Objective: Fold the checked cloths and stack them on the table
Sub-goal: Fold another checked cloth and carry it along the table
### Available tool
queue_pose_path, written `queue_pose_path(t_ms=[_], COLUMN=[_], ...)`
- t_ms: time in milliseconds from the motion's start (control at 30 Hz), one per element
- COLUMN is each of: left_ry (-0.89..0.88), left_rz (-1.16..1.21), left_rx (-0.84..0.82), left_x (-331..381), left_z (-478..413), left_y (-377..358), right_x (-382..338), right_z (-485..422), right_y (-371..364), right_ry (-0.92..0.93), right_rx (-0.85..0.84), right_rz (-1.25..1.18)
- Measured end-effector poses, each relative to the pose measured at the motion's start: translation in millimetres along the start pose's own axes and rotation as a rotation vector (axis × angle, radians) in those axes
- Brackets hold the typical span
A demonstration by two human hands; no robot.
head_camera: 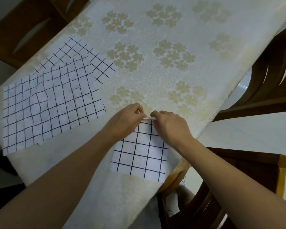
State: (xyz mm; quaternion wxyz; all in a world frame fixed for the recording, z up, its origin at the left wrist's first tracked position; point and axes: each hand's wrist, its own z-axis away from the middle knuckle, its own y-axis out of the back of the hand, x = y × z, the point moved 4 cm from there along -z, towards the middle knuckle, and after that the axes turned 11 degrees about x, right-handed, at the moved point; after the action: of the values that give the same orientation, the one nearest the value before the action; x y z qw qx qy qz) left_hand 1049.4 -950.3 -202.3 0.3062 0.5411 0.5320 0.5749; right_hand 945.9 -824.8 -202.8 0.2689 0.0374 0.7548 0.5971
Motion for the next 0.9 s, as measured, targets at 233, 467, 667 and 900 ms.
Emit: queue_pose_path(t_ms=[233, 467, 667, 900], left_ry=[-0.112, -0.128, -0.08, -0.038], left_rz=[0.02, 0.015, -0.007, -0.004], left_rx=[0.173, 0.199, 0.202, 0.15], left_x=[25.2, 42.9, 49.6, 53.7], left_z=[60.9, 129.6, 157.1, 178.5], left_y=[32.8, 16.1, -1.7, -13.2], right_x=[-43.0, -61.9, -63.5, -64.3], right_z=[49.4, 117.1, 140.2, 155.5], right_y=[26.1, 3.0, -10.0, -14.7], right_ry=[0.074, 0.178, 0.264, 0.351], right_rx=[0.087, 0.135, 0.122, 0.06], right_rz=[-0.022, 0.021, 0.048, 0.123])
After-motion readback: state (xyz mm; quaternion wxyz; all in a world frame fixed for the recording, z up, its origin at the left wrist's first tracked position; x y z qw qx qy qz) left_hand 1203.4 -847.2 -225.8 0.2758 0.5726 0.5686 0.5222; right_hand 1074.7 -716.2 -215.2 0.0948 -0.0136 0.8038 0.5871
